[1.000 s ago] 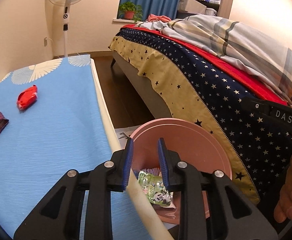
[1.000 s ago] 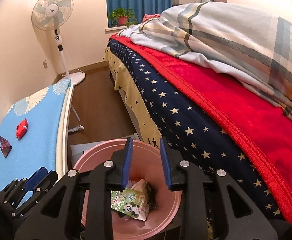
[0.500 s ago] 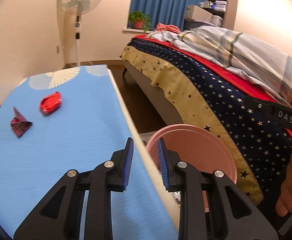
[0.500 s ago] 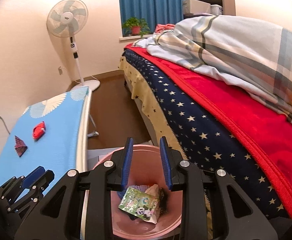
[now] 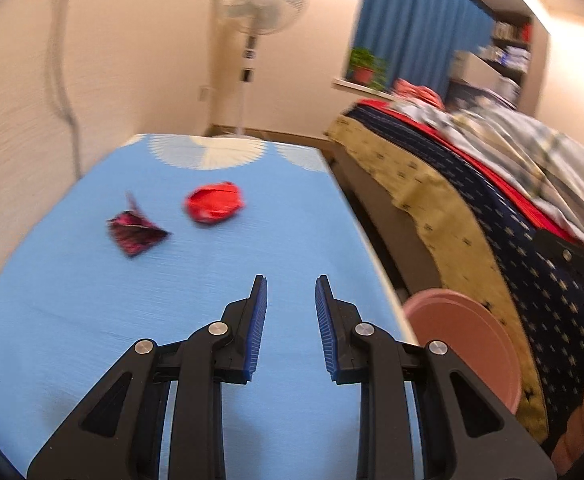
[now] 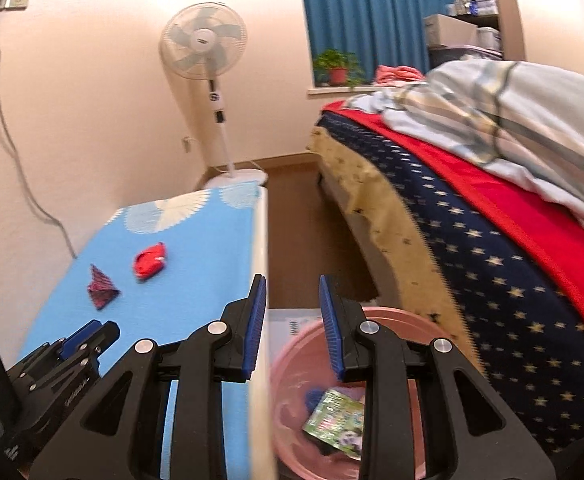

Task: Collect trash
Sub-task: 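Move both open tools back over the wrapper and red bag on the mattress, then grasp the red plastic bag with the right tool while the left tool grasps the pink-black wrapper, then carry the red bag and pink-black wrapper over the pink bin with both tools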

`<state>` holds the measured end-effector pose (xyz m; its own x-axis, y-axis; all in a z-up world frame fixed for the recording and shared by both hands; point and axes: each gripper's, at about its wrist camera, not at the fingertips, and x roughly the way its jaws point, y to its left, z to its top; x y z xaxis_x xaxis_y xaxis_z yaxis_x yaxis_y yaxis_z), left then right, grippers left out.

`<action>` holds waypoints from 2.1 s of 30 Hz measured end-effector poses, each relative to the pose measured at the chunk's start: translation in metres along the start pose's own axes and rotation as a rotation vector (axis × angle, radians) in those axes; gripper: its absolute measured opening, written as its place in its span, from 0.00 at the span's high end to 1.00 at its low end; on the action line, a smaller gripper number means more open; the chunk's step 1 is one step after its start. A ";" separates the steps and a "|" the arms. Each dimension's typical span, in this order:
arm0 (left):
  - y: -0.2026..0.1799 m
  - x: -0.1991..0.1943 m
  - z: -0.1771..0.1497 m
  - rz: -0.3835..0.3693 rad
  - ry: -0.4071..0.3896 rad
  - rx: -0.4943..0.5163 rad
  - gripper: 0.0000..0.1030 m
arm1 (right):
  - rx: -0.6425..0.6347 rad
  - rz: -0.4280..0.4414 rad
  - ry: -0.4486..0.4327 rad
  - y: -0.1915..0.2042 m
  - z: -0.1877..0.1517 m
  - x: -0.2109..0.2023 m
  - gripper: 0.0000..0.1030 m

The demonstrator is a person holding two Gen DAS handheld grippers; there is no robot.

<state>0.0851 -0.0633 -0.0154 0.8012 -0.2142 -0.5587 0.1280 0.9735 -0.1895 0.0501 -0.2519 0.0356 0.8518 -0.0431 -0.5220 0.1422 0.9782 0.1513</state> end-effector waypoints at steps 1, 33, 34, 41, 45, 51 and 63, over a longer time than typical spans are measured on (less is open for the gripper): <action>0.005 0.001 0.001 0.016 -0.006 -0.015 0.75 | -0.004 0.022 -0.002 0.005 0.000 0.004 0.72; 0.121 0.103 0.038 0.201 0.032 -0.379 0.55 | -0.036 0.412 0.274 0.150 0.024 0.259 0.51; 0.122 0.105 0.039 0.204 0.035 -0.379 0.55 | -0.032 0.419 0.296 0.152 0.023 0.268 0.51; 0.128 0.115 0.038 0.202 0.062 -0.388 0.83 | -0.011 0.466 0.377 0.163 0.015 0.301 0.53; 0.122 0.112 0.040 0.206 0.049 -0.358 0.93 | -0.038 0.491 0.367 0.168 0.014 0.295 0.67; 0.109 0.102 0.045 0.230 0.028 -0.289 0.93 | -0.034 0.483 0.309 0.164 0.022 0.270 0.83; 0.086 0.064 0.044 0.215 0.009 -0.215 0.93 | -0.077 0.384 0.175 0.131 0.027 0.179 0.89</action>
<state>0.1733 0.0103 -0.0322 0.7912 -0.0064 -0.6116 -0.1716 0.9574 -0.2320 0.2352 -0.1367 -0.0153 0.7359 0.3562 -0.5758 -0.2125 0.9290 0.3031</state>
